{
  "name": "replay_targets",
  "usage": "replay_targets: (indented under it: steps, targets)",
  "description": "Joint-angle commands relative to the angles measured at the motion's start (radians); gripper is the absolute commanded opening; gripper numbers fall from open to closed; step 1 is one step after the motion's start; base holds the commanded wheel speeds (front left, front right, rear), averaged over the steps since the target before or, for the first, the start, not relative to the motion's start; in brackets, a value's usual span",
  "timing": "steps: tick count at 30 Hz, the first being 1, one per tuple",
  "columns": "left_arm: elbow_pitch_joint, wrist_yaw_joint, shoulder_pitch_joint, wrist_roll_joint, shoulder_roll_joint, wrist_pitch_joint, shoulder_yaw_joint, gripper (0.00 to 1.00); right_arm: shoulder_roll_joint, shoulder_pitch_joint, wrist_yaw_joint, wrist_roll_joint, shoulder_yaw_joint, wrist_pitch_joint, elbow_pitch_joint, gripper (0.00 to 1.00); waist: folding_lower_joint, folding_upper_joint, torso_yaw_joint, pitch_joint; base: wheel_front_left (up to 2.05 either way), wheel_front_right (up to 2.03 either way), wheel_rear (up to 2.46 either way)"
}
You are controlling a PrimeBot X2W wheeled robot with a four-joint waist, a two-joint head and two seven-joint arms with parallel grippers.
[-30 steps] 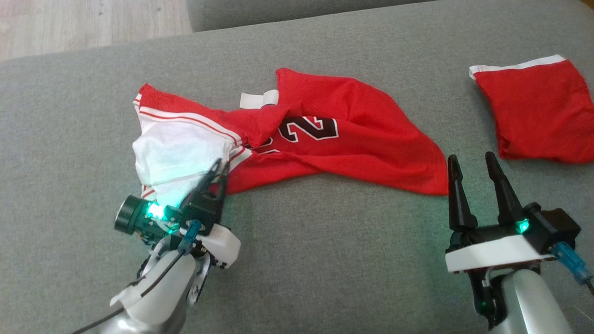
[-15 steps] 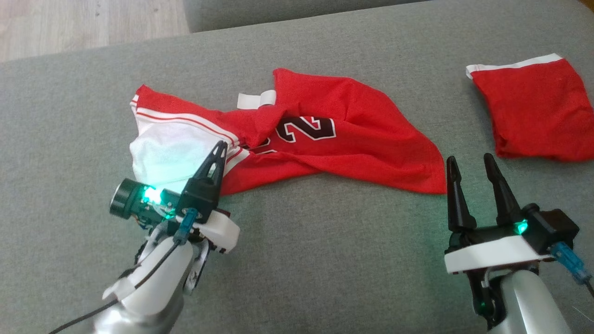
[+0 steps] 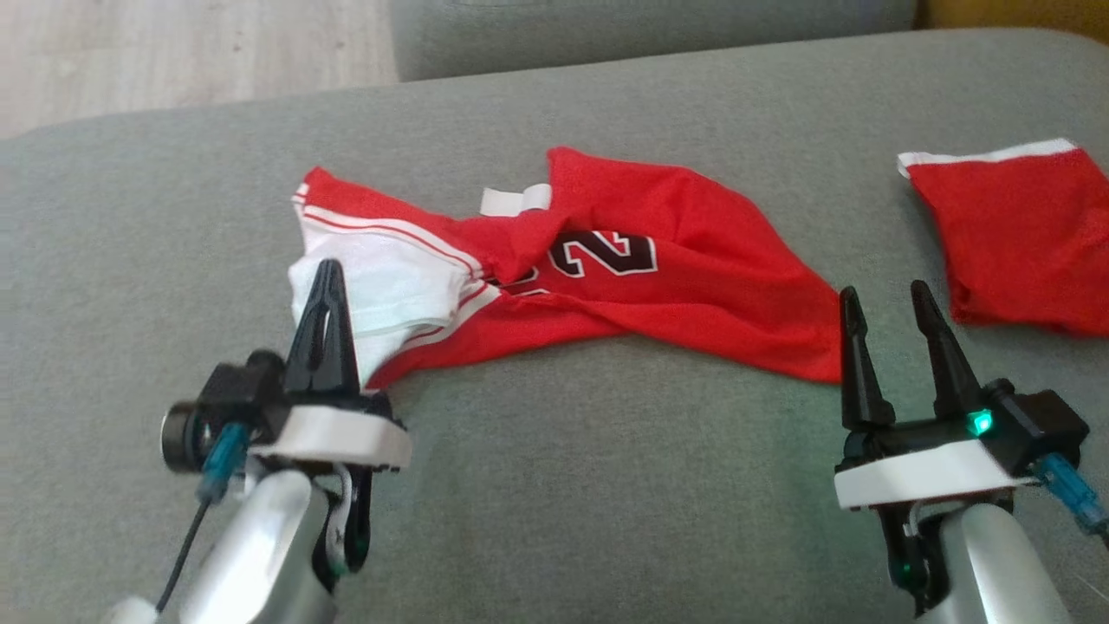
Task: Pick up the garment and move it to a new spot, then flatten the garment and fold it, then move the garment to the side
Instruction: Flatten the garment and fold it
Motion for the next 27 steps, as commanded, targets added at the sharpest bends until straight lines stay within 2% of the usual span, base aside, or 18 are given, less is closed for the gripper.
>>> replay_targets:
  steps: [1,2,7,14,22,27]
  targets:
    - [-0.052,-0.007,-0.001,-0.005,0.004,-0.010,0.060,0.97,-0.004,-0.007,-0.001,-0.011,0.022,-0.011,-0.037,1.00,0.0000,0.0000,0.022,-0.012,0.00,0.00,0.00]
    - [-0.064,-0.016,0.019,-0.006,-0.004,-0.010,0.072,1.00,-0.004,-0.004,-0.001,-0.015,0.024,-0.011,-0.037,1.00,0.0000,0.0000,0.028,-0.014,0.00,0.00,0.00]
    - [-0.095,-0.058,0.110,-0.004,-0.061,-0.011,0.138,1.00,-0.004,0.011,-0.001,-0.031,0.033,-0.011,-0.028,1.00,0.0000,0.0000,0.051,-0.024,0.00,0.00,0.00]
    - [-0.089,-0.116,0.163,0.054,-0.118,-0.011,0.194,1.00,-0.004,0.016,-0.001,-0.039,0.033,-0.011,-0.018,1.00,0.0000,0.0000,0.062,-0.027,0.00,0.00,0.00]
    - [-0.069,-0.159,0.147,0.114,-0.137,-0.011,0.217,1.00,-0.004,0.009,-0.001,-0.035,0.044,-0.011,-0.013,1.00,0.0000,0.0000,0.052,-0.028,0.00,0.00,0.00]
    - [-0.006,-0.194,0.088,0.208,-0.113,-0.007,0.148,1.00,-0.004,0.004,-0.001,-0.029,0.045,-0.011,-0.016,1.00,0.0000,0.0000,0.038,-0.005,0.00,0.00,0.00]
